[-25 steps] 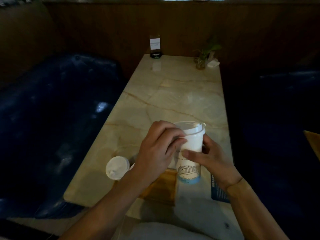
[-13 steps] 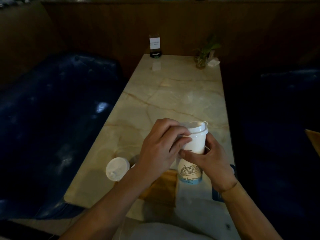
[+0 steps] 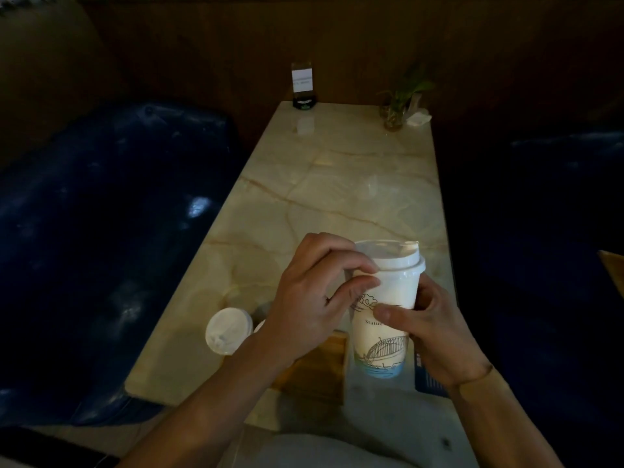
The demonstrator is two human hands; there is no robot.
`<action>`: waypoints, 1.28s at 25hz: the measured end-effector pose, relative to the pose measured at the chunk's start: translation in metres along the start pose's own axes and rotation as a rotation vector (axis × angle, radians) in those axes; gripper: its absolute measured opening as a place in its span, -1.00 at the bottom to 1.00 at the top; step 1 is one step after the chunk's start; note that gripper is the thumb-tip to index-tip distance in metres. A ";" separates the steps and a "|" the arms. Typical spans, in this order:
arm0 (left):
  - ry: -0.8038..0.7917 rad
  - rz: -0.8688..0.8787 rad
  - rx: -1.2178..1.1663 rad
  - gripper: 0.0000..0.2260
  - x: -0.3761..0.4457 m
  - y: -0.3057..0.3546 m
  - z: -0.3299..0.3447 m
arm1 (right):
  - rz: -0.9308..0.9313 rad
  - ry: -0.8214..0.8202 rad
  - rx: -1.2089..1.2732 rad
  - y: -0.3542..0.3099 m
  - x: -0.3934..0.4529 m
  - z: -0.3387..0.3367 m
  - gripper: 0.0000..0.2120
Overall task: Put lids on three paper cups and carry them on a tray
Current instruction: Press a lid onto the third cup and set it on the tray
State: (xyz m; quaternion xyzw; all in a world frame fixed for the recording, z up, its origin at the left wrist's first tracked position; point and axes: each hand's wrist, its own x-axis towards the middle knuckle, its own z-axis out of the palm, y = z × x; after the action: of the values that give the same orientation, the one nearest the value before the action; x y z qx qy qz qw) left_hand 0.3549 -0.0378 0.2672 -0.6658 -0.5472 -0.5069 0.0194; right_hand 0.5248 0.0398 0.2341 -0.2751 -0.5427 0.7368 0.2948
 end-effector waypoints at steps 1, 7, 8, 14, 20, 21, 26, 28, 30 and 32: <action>-0.003 0.006 -0.014 -0.84 0.000 0.000 0.000 | 0.009 -0.008 0.009 -0.001 -0.001 -0.001 -0.45; 0.000 -0.005 -0.065 -0.87 0.004 -0.002 -0.002 | 0.008 0.001 0.050 -0.003 0.000 -0.002 -0.40; 0.008 -0.006 -0.060 -0.87 0.003 -0.003 -0.001 | 0.002 0.006 0.062 -0.003 0.001 -0.002 -0.35; 0.036 -0.018 0.052 -0.86 -0.002 -0.008 0.004 | 0.003 0.065 0.040 0.001 0.005 0.004 -0.19; 0.010 0.048 0.194 -0.86 -0.005 -0.011 0.014 | -0.052 0.148 -0.182 0.008 0.013 0.018 -0.13; 0.007 0.055 0.206 -0.86 -0.005 -0.012 0.015 | -0.058 0.179 -0.208 0.009 0.014 0.020 -0.10; 0.007 0.049 0.205 -0.87 -0.006 -0.012 0.016 | -0.075 0.290 -0.275 0.013 0.016 0.026 -0.19; 0.004 0.038 0.156 -0.88 -0.003 -0.014 0.015 | -0.058 0.284 -0.225 0.013 0.017 0.024 -0.24; 0.003 0.013 0.119 -0.90 -0.002 -0.016 0.014 | -0.039 0.263 -0.151 0.013 0.016 0.021 -0.22; 0.001 -0.006 0.089 -0.90 -0.003 -0.015 0.012 | -0.033 0.259 -0.117 0.013 0.013 0.018 -0.22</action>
State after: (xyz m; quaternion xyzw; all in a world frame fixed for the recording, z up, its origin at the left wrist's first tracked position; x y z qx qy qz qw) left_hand 0.3519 -0.0271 0.2514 -0.6624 -0.5713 -0.4823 0.0477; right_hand 0.5017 0.0351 0.2253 -0.3758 -0.5465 0.6573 0.3579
